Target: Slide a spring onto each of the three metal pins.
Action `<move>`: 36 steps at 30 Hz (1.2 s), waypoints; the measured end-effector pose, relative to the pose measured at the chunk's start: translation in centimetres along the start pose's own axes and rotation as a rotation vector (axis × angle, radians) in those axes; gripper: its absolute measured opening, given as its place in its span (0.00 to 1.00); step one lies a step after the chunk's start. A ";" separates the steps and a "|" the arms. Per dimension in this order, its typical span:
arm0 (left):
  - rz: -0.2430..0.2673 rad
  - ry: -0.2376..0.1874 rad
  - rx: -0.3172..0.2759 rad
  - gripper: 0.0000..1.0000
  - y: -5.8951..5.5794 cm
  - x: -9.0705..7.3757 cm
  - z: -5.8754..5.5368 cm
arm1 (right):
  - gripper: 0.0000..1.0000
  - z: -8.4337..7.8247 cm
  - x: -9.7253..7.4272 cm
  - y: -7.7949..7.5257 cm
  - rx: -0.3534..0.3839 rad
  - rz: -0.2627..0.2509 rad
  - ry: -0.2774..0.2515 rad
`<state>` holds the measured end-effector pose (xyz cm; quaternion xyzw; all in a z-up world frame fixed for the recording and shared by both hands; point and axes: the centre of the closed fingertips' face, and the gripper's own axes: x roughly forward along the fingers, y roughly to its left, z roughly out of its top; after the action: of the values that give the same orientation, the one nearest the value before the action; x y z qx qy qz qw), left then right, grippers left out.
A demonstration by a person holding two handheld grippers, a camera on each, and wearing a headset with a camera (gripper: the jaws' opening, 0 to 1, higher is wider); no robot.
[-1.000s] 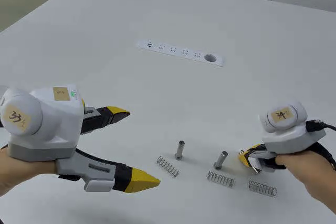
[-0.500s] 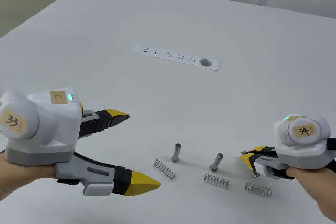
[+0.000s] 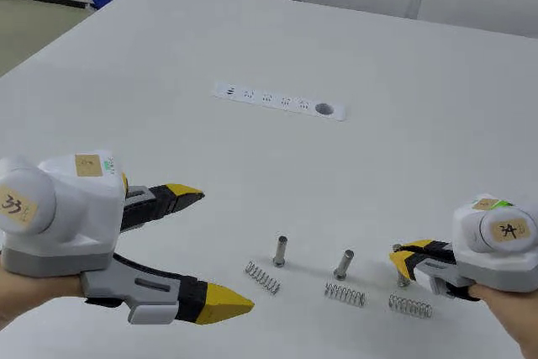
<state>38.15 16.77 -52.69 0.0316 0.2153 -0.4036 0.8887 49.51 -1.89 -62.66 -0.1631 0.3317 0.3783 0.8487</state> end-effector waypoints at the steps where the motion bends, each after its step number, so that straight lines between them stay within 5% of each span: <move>1: 0.000 0.000 0.003 0.93 -0.1 0.0 0.1 | 0.08 0.0 -0.1 -0.1 -0.001 -0.002 -0.006; 15: -0.007 0.011 0.001 0.93 -1.0 0.0 -0.3 | 0.08 -1.0 -1.8 -0.2 -0.004 -0.006 -0.073; 36: -0.005 -0.010 -0.012 0.92 -1.8 -0.2 0.4 | 0.16 -1.7 -3.9 -0.8 -0.030 0.021 -0.065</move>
<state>36.89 15.66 -52.01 0.0235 0.2133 -0.4044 0.8890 47.45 -5.38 -61.16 -0.1598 0.3000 0.3972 0.8525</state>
